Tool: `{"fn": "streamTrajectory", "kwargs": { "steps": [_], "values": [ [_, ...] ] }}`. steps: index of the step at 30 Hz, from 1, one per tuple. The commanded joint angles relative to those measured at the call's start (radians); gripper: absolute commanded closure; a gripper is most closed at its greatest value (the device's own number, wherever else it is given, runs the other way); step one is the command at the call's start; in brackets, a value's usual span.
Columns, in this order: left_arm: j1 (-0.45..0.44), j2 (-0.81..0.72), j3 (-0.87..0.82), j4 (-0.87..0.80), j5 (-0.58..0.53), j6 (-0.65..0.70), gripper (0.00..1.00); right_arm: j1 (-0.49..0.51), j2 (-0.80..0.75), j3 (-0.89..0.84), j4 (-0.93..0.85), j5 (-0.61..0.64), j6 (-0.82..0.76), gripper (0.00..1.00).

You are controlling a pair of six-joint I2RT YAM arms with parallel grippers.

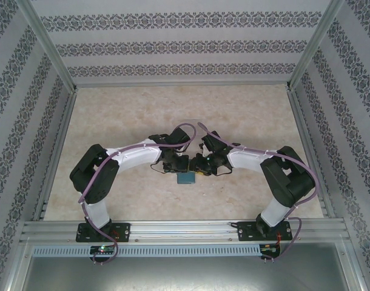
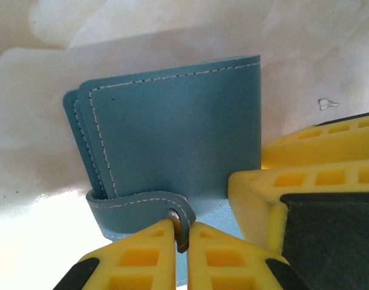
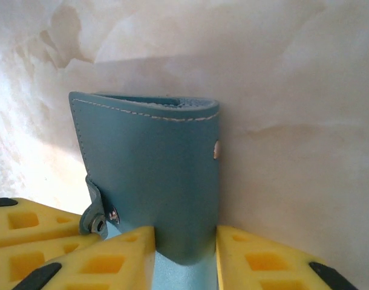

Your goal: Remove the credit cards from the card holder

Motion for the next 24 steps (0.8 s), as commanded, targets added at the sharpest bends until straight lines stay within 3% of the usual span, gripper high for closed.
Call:
{"fn": "streamTrajectory", "kwargs": {
  "steps": [1, 6, 17, 24],
  "values": [
    [0.016, -0.047, -0.013, 0.047, 0.025, -0.007, 0.9, 0.009, 0.007, -0.002, 0.006, 0.008, 0.003, 0.73],
    [0.028, -0.081, -0.027, 0.006, -0.03, -0.013, 0.9, 0.009, 0.004, 0.006, -0.041, 0.05, -0.009, 0.75],
    [0.053, -0.126, -0.091, -0.029, -0.095, 0.005, 0.79, 0.034, -0.028, 0.083, -0.25, 0.202, -0.091, 0.72],
    [0.06, -0.13, -0.099, 0.03, -0.026, 0.018, 0.59, 0.055, -0.036, 0.109, -0.273, 0.216, -0.088, 0.69]
  ]
}}
